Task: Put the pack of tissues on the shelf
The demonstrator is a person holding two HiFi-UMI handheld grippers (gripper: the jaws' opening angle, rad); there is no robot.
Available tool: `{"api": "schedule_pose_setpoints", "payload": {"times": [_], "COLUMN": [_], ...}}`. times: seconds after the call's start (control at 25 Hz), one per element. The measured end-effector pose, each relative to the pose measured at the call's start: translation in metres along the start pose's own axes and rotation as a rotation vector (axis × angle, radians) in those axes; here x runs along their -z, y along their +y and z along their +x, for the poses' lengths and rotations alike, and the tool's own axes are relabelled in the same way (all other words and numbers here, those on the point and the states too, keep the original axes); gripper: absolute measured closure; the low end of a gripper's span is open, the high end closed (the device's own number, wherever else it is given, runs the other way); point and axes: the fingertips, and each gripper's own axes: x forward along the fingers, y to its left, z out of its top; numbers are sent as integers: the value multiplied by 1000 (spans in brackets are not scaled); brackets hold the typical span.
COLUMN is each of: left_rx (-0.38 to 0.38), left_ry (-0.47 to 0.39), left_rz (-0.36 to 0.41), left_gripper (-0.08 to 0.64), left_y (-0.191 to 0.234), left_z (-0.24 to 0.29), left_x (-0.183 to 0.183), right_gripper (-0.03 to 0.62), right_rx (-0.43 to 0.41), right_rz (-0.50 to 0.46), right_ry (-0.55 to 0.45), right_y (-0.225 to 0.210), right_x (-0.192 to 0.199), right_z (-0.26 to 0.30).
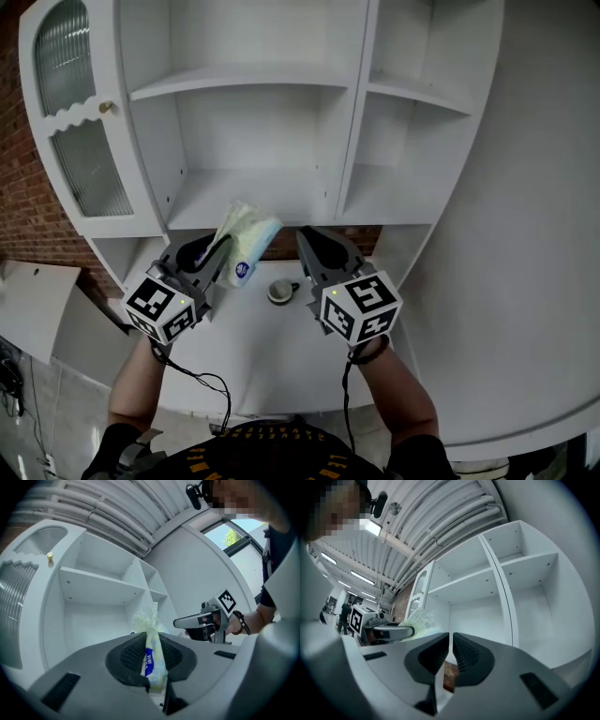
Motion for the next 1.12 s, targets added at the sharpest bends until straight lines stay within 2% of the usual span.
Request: {"api": "schedule_pose_setpoints", "payload": {"times": [0.32,0.52,0.72,1.0,1.12], "left_rx": [0,31,-3,-10,-12], "left_ry": [116,181,234,309,355], "left_rz": [81,2,-92,-72,-21], "left_gripper": [517,517,517,517,517], "left_y": [40,55,84,102,104], "left_z": [58,101,136,179,193], "left_x": [-2,12,32,48,58], "right_gripper": [578,532,505,502,502], "right_rx": [-7,3,35,75,58], "right_rz": [-9,-26,-19,21,25], "right_ry": [-29,-3,17,10,10], "right_y": [-15,-30,-52,-82,-84], "right_x": [-22,-20,-15,-11,-6], "right_z": [37,62,79,94,99]}}
